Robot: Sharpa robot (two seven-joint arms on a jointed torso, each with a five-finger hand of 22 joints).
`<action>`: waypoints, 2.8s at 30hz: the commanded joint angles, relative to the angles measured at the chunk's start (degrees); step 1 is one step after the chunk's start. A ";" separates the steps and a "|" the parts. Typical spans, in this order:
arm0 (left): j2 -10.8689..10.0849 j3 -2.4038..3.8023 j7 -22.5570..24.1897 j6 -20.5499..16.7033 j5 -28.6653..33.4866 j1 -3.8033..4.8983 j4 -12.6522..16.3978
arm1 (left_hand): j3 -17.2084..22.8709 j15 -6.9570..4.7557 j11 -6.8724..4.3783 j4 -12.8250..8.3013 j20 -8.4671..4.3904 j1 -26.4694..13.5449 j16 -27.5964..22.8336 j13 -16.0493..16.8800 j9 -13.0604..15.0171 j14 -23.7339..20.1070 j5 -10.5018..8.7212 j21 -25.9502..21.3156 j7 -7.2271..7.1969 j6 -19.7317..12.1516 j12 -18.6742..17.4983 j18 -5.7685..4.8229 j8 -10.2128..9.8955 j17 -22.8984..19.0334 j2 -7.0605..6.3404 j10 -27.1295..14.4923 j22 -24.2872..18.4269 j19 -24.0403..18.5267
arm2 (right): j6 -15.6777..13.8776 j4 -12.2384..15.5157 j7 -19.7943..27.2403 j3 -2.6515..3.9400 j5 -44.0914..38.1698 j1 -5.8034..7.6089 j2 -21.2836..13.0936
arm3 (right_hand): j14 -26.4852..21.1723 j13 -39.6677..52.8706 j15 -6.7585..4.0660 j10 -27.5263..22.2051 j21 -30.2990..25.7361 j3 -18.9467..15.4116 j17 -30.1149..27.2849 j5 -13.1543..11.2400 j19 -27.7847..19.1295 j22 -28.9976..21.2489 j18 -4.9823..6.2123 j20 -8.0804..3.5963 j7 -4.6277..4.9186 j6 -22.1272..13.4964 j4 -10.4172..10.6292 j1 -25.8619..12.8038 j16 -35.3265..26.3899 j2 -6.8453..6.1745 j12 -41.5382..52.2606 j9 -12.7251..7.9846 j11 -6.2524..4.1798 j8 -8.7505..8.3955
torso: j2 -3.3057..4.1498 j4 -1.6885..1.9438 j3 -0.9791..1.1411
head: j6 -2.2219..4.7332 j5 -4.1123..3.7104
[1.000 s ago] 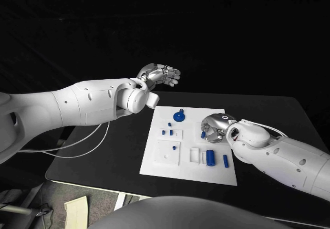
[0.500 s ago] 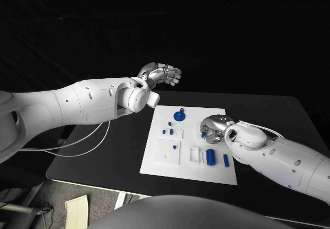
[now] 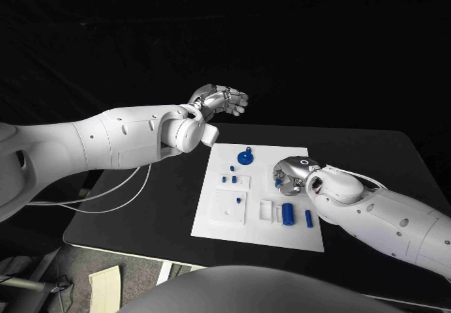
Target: Assemble the parts on the task board
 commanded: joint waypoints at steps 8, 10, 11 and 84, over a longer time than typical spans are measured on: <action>0.09 0.06 0.75 0.22 0.27 0.10 0.05 | -0.23 0.18 -0.07 0.15 0.18 -0.27 -0.30 -0.09 -0.07 0.41 0.34 -0.23 0.06 -0.32 0.31 0.49 0.26 0.12 0.15 -0.23 0.06 0.07 | -3.01 1.01 0.08 -0.12 -1.28 -0.24 -0.32 | -0.35 1.73 -1.94 4.25 0.64 2.32 -0.11 -0.31 -0.24 1.11 6.21 -1.12 -1.43 3.47 -0.70 -0.54 0.29 2.15 2.36 1.33 -2.01 1.89 | -0.03 -0.05 0.02 | 0.02 0.08; 0.09 0.06 0.75 0.21 0.27 0.10 0.02 | -0.23 0.18 -0.07 0.15 0.18 -0.26 -0.31 -0.09 -0.08 0.41 0.35 -0.23 0.06 -0.32 0.31 0.49 0.26 0.14 0.16 -0.23 0.06 0.07 | -3.70 1.29 0.07 -0.12 -1.28 -0.24 -0.58 | -0.35 1.86 -1.99 4.31 0.68 2.48 -0.12 -0.31 -0.23 1.10 6.21 -1.16 -1.49 3.56 -0.81 -0.63 0.29 2.20 2.46 1.41 -2.06 1.93 | -0.04 -0.08 0.01 | 0.03 0.10; 0.07 0.06 0.76 0.21 0.27 0.10 0.02 | -0.22 0.18 -0.07 0.15 0.18 -0.26 -0.32 -0.09 -0.08 0.41 0.35 -0.23 0.06 -0.32 0.31 0.49 0.26 0.14 0.16 -0.23 0.06 0.07 | -3.93 1.47 0.07 -0.11 -1.28 -0.24 -0.73 | -0.34 1.95 -2.03 4.34 0.72 2.57 -0.13 -0.31 -0.21 1.09 6.21 -1.19 -1.52 3.62 -0.89 -0.66 0.29 2.20 2.52 1.46 -2.09 1.95 | -0.04 -0.08 0.01 | 0.03 0.10; 2.33 0.06 0.73 0.37 0.53 0.10 -1.58 | -0.23 0.18 -0.08 0.20 0.18 -0.23 -0.73 -0.24 -0.23 0.53 0.37 -0.35 0.05 -0.34 0.34 0.48 0.45 0.60 0.20 -0.18 0.12 0.11 | -2.79 5.71 2.01 -2.49 -1.25 -4.93 9.55 | -0.28 3.06 -2.17 4.19 1.03 3.00 -0.22 -0.32 -0.14 1.01 6.21 -1.48 -1.66 3.88 -1.88 -1.23 0.28 2.76 3.01 2.06 -2.24 1.93 | 0.00 0.03 0.00 | -0.10 3.62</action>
